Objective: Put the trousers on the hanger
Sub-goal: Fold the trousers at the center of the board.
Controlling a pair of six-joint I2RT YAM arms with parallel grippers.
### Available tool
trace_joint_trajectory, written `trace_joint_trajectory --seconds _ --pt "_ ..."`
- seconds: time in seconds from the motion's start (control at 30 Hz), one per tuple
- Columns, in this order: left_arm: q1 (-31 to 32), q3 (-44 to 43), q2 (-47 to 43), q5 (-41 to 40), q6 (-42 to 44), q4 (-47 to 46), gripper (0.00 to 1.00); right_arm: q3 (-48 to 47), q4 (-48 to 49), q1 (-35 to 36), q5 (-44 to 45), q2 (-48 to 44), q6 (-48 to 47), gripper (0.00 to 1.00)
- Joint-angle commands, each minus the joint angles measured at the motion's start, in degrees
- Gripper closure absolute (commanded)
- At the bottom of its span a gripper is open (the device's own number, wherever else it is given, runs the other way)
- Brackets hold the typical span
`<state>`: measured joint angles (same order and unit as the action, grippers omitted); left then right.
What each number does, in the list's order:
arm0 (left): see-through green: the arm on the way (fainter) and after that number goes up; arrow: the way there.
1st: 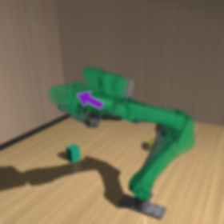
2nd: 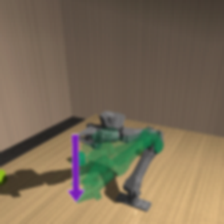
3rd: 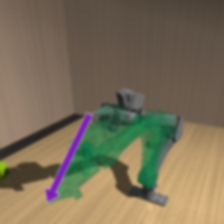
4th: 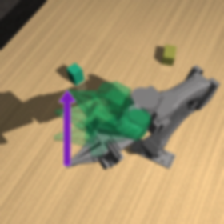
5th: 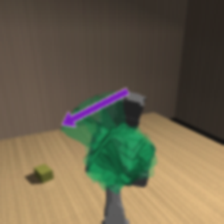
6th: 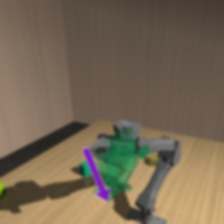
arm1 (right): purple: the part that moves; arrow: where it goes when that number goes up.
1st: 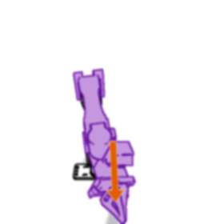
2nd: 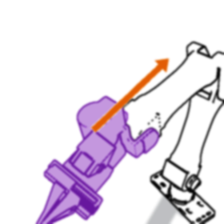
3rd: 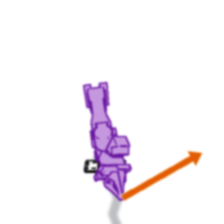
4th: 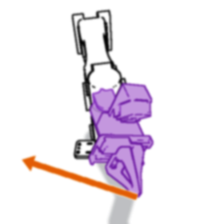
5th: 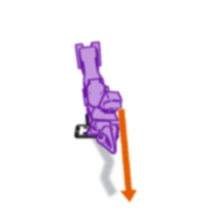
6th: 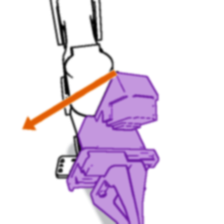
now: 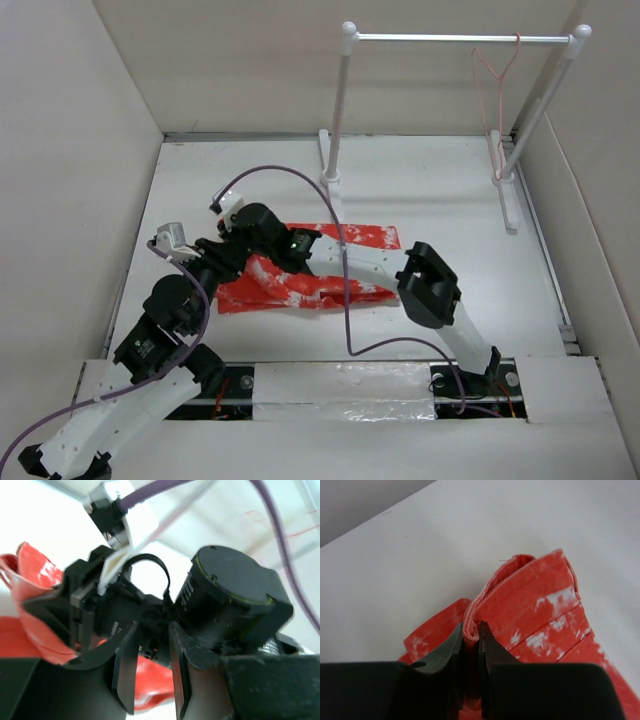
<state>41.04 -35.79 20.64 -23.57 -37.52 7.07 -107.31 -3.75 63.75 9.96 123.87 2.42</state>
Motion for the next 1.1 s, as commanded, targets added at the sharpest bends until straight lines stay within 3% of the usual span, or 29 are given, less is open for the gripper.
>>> trace_joint_trajectory --seconds 0.0,0.07,0.1,0.13,0.23,0.43,0.5,0.53,0.6,0.63,0.7,0.83,0.97,1.07 --pt "-0.26 -2.88 -1.48 -3.67 -1.42 -0.30 0.72 -4.40 7.88 3.31 -3.62 1.36 3.65 0.94" --pt "-0.26 -3.32 -1.75 -5.43 -1.85 0.31 0.72 -4.23 8.40 3.84 -3.80 1.98 3.91 0.85" --pt "-0.26 -3.15 -1.75 -5.78 -2.03 0.31 0.72 -3.62 8.58 4.54 -4.59 1.90 4.17 0.76" --pt "-0.26 -3.06 -1.92 -6.74 -2.56 0.23 0.72 -3.18 8.67 4.55 -5.03 1.72 4.44 0.56" --pt "-0.26 -1.92 -2.19 -8.85 -3.52 0.23 0.72 1.82 8.93 4.55 -4.86 -1.61 5.32 0.36" --pt "-0.26 3.44 2.02 -7.20 -6.16 -4.25 0.72 23.83 15.17 0.51 -4.68 -20.40 6.64 0.30" --pt "-0.26 5.72 5.71 -7.10 -7.04 -6.89 0.72 30.46 16.67 -0.03 -3.72 -25.67 6.64 0.35" --pt "-0.26 6.60 7.29 -6.75 -7.30 -8.98 0.72 33.71 16.76 -0.90 -1.45 -30.40 6.55 0.55" --pt "-0.78 8.79 12.47 -6.14 -7.74 -13.56 0.72 42.85 17.02 -2.74 0.50 -34.12 6.64 0.75" --pt "-0.78 9.24 14.49 -5.61 -8.18 -14.53 0.72 45.49 16.93 -3.45 0.59 -36.66 6.72 0.92" --pt "-0.78 10.38 20.12 -4.82 -9.41 -16.29 0.72 52.35 15.71 -5.29 1.03 -38.44 6.72 1.00" --pt "-3.14 15.47 24.79 -1.33 -12.83 -19.54 0.73 60.71 14.91 -6.09 -0.19 -40.90 6.99 1.00" --pt "-15.07 22.77 25.85 10.98 -14.77 -25.86 0.73 65.29 16.31 -3.02 0.32 -41.35 7.95 1.00" --pt "-20.37 27.78 25.50 18.46 -14.87 -27.98 0.74 68.01 18.32 -1.96 2.96 -40.12 9.54 1.00"
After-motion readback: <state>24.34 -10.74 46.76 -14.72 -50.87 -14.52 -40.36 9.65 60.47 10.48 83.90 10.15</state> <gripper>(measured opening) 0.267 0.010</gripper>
